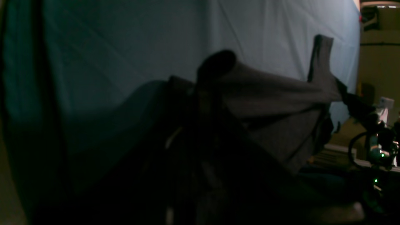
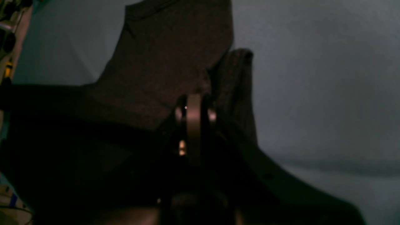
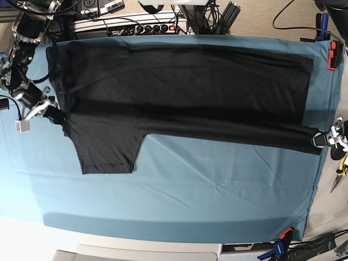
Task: Fold the T-shirt properly
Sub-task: 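Lift both held corners and fold that half over toward the collar, then lower the folded edge and regrasp the shirt end with the right gripper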
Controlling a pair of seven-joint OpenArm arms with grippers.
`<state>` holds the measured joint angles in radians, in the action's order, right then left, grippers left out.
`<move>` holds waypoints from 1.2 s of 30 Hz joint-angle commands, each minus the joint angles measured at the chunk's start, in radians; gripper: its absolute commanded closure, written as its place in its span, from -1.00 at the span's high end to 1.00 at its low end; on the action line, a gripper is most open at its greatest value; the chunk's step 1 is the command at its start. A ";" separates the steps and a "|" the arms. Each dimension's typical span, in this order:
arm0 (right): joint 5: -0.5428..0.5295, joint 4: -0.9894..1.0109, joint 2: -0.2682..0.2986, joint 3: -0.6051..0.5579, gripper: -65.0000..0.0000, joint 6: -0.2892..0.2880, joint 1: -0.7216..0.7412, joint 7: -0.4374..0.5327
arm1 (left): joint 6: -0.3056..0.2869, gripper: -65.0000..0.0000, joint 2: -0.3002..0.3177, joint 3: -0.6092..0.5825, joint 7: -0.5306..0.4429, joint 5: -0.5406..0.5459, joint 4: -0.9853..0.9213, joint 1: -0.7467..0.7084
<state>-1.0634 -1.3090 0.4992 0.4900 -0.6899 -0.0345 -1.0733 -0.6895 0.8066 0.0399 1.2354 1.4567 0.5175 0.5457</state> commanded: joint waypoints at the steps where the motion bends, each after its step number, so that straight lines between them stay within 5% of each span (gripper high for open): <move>1: -0.018 -0.031 0.027 0.010 -1.00 -0.008 0.000 0.019 | -0.009 -1.00 0.031 0.005 -0.001 0.027 0.014 0.027; 36: 0.115 -0.066 0.027 0.009 -1.00 -0.008 -0.063 0.053 | -0.009 -1.00 0.030 0.005 -0.006 0.027 0.015 -0.105</move>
<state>-0.9394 -1.3579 0.4988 0.4908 -0.6933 -0.1081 -1.0428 -0.6895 0.8062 0.0399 1.2366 1.4605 0.5217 0.4168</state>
